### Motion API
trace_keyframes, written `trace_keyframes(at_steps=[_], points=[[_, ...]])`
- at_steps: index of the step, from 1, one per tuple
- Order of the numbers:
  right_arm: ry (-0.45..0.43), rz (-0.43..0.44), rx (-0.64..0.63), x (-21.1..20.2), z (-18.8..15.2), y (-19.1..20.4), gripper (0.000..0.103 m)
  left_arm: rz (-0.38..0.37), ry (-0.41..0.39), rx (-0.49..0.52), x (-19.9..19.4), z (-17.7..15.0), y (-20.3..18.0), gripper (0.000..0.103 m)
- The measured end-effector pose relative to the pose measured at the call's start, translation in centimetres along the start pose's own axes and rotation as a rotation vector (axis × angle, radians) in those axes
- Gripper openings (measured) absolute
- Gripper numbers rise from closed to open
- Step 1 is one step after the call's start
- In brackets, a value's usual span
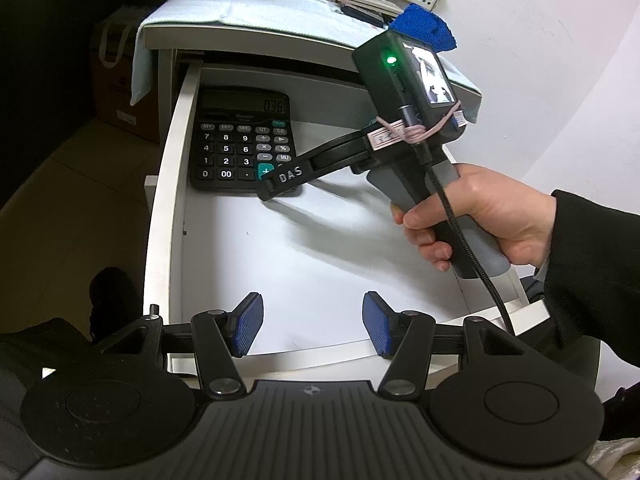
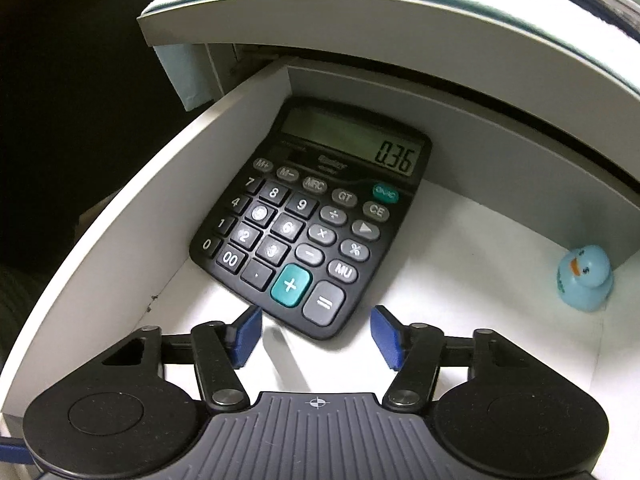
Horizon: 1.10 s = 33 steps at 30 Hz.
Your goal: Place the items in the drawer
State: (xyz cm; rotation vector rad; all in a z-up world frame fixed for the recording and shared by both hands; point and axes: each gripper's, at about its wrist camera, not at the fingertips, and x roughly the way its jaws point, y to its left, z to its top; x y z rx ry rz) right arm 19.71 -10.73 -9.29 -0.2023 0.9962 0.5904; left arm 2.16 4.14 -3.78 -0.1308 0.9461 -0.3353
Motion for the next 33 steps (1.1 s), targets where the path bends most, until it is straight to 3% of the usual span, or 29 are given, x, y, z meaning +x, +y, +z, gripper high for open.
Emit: trace_keyframes(at_steps=[9,15,23,25,30,33], points=[[-0.011,-0.009,-0.019,0.2,-0.1,0.6,0.062,0.001,-0.007,-0.002,0.2,-0.2,-0.2,0.062],[0.001,0.039,0.047,-0.9,-0.3,0.0,0.062,0.003,-0.016,-0.012,0.0,-0.2,-0.3,0.062],[-0.102,0.074,0.137,-6.7,-1.5,-0.9,0.071,0.002,-0.119,-0.034,-1.9,1.4,-0.3,0.068],[-0.136,0.079,0.171,-8.5,-1.8,-1.4,0.078,0.013,-0.139,-0.033,-2.3,2.0,-0.3,0.068],[-0.231,0.063,0.228,-13.2,-2.4,-2.7,0.082,0.011,-0.174,-0.024,-3.1,3.9,-0.7,0.075],[-0.277,0.019,0.261,-15.3,-2.6,-3.6,0.091,0.008,-0.209,-0.015,-3.7,5.3,-1.1,0.079]])
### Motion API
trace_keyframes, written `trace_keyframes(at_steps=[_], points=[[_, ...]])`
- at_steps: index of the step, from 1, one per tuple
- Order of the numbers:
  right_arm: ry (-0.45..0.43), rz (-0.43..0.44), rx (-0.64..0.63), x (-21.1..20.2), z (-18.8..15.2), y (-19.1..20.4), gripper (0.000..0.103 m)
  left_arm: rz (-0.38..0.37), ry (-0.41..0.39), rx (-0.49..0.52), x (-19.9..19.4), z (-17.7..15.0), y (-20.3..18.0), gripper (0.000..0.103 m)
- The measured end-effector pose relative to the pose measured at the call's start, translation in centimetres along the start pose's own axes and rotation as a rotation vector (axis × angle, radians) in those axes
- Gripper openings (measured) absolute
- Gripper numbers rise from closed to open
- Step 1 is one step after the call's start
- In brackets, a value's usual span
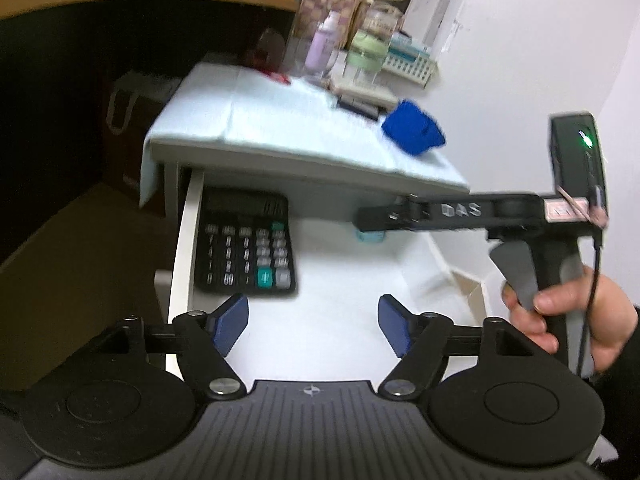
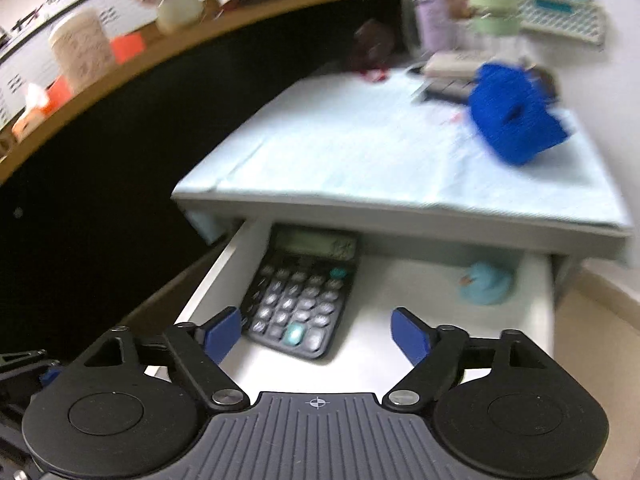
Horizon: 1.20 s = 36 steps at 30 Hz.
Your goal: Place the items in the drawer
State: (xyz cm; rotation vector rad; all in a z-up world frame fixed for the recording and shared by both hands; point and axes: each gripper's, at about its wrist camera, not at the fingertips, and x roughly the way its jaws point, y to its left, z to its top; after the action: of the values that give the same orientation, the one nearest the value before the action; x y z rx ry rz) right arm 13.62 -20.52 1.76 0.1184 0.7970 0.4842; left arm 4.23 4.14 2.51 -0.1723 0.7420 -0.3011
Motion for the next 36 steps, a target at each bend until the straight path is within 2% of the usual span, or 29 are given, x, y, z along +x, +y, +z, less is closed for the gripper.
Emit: trace_keyframes(at_steps=[2,6,10,13,17,28,36], points=[[-0.044,-0.028,0.021,-1.3,0.4,-0.5,0.092,-0.01,-0.026,0.0,-0.2,1.2,-0.3,0.083],[-0.118,-0.053,0.053,-3.6,1.6,-1.3,0.1,-0.017,-0.076,0.016,0.0,4.1,-0.9,0.085],[-0.145,-0.038,0.064,-4.5,3.2,-1.8,0.101,-0.008,-0.124,0.066,0.3,6.8,-1.9,0.085],[-0.167,-0.044,0.062,-4.8,4.2,-1.9,0.101,0.0,-0.15,0.084,0.8,8.4,-2.5,0.09],[-0.191,-0.08,0.045,-4.7,5.2,-1.5,0.102,0.018,-0.16,0.099,1.8,9.8,-2.9,0.091],[-0.21,-0.201,-0.024,-4.5,6.2,0.0,0.103,0.07,-0.16,0.07,2.0,10.7,-2.3,0.102],[-0.196,-0.242,0.001,-5.8,5.0,0.4,0.103,0.136,-0.131,0.062,1.1,9.4,-2.1,0.102]])
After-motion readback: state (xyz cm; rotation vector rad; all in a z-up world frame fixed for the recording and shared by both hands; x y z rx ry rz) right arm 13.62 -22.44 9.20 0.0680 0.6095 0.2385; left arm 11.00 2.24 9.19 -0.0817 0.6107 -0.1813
